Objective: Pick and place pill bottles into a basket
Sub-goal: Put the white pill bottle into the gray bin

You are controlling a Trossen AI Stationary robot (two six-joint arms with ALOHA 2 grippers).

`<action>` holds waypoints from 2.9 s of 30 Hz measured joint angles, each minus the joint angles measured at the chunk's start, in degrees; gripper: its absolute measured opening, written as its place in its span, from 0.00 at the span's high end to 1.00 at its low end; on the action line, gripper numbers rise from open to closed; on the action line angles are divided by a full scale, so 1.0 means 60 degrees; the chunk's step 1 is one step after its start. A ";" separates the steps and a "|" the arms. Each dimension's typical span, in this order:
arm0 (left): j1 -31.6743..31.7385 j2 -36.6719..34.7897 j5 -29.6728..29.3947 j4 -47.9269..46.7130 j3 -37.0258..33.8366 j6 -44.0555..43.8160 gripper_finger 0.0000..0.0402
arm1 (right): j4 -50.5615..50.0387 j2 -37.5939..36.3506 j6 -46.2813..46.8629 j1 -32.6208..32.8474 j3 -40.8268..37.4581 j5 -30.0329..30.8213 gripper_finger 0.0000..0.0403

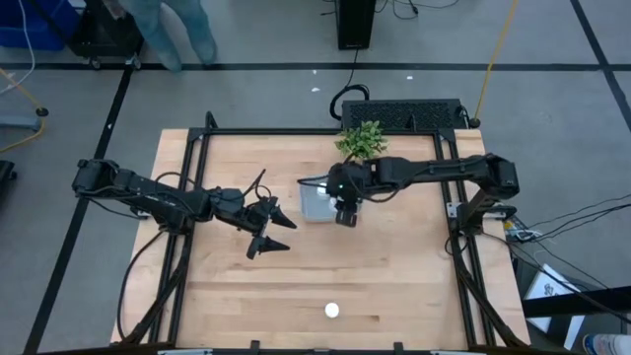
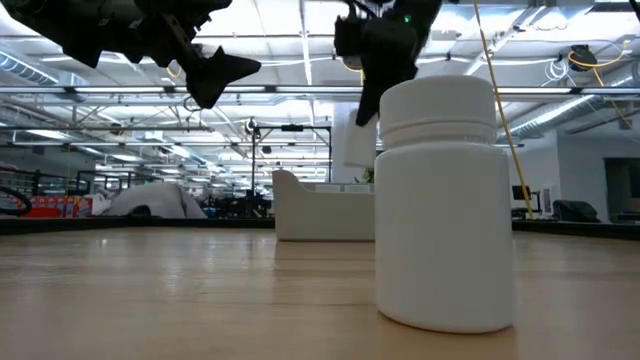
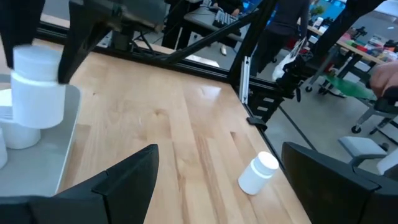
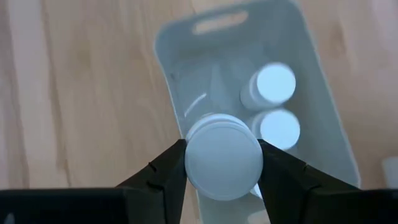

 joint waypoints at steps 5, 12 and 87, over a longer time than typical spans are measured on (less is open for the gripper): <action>0.0000 0.0000 -0.0047 0.0018 0.0000 0.0024 0.14 | 0.0333 -0.0010 -0.0177 -0.0312 -0.0422 -0.0115 0.62; 0.0000 0.0000 -0.0089 0.0018 0.0000 0.0037 0.14 | 0.0494 -0.0008 -0.0247 -0.0664 -0.0508 -0.0670 0.62; 0.0000 0.0000 -0.0174 -0.0190 0.0000 0.0341 0.14 | 0.1717 -0.0188 -0.0477 -0.0604 -0.1733 -0.1374 0.45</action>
